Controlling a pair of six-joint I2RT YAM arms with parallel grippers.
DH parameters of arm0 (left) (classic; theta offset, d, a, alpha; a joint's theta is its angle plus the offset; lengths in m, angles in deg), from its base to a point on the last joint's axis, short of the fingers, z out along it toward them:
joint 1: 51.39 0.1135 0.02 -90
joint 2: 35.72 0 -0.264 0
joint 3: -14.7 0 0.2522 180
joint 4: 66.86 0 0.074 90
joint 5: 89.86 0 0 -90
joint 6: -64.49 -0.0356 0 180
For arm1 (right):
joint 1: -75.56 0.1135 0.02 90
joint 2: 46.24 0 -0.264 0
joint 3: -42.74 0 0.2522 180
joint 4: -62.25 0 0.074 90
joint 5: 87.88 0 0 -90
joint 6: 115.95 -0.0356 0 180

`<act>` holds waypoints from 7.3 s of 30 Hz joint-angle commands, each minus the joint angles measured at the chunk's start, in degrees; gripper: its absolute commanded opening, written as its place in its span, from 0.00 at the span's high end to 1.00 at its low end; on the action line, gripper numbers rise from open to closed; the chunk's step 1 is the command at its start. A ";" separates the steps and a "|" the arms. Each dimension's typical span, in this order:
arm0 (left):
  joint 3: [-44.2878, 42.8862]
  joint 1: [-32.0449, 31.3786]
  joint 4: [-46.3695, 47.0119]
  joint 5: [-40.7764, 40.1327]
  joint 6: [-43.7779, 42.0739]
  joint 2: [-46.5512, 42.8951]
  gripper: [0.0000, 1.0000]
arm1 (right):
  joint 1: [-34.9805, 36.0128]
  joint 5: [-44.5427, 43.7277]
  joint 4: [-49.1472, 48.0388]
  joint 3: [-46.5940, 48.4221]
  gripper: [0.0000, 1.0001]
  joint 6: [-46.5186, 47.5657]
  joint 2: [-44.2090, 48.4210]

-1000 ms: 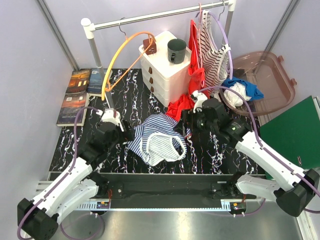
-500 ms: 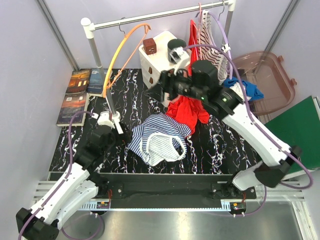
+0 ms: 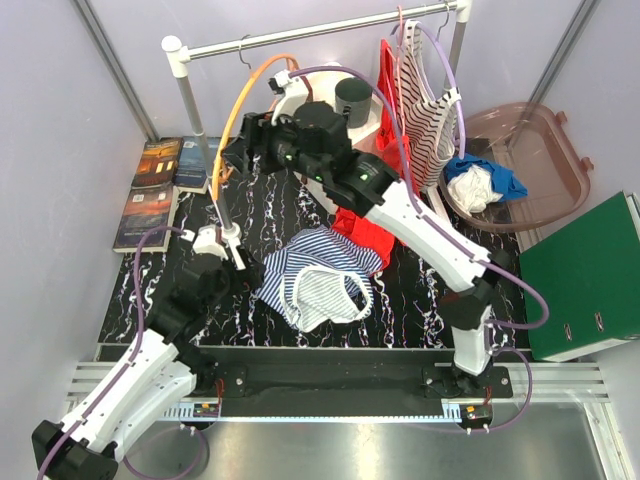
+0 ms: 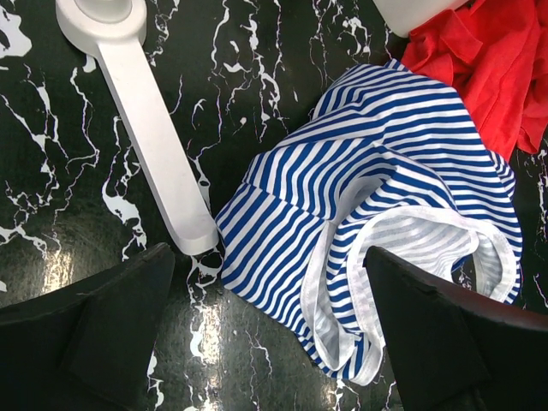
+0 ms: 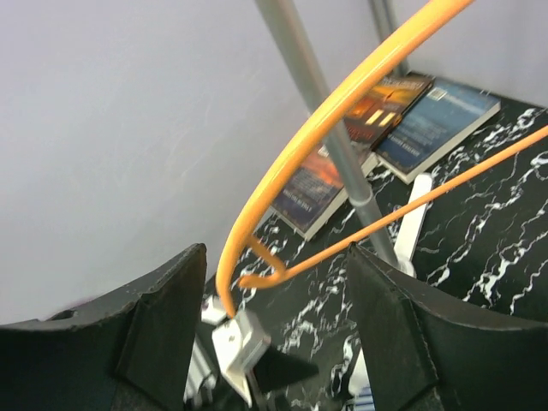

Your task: Place the tank top on the hanger

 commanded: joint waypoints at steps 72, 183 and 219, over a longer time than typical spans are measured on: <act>-6.36 1.54 21.70 2.30 -4.47 19.24 0.01 | 3.28 -32.27 -5.54 1.13 1.00 21.00 5.59; -12.86 -7.61 9.83 18.38 1.07 7.46 1.00 | 3.20 6.06 -21.45 -87.04 1.00 8.17 61.86; -14.00 -7.61 7.72 29.02 -23.01 -5.11 0.06 | -8.14 34.51 -18.91 -82.74 1.00 12.03 57.20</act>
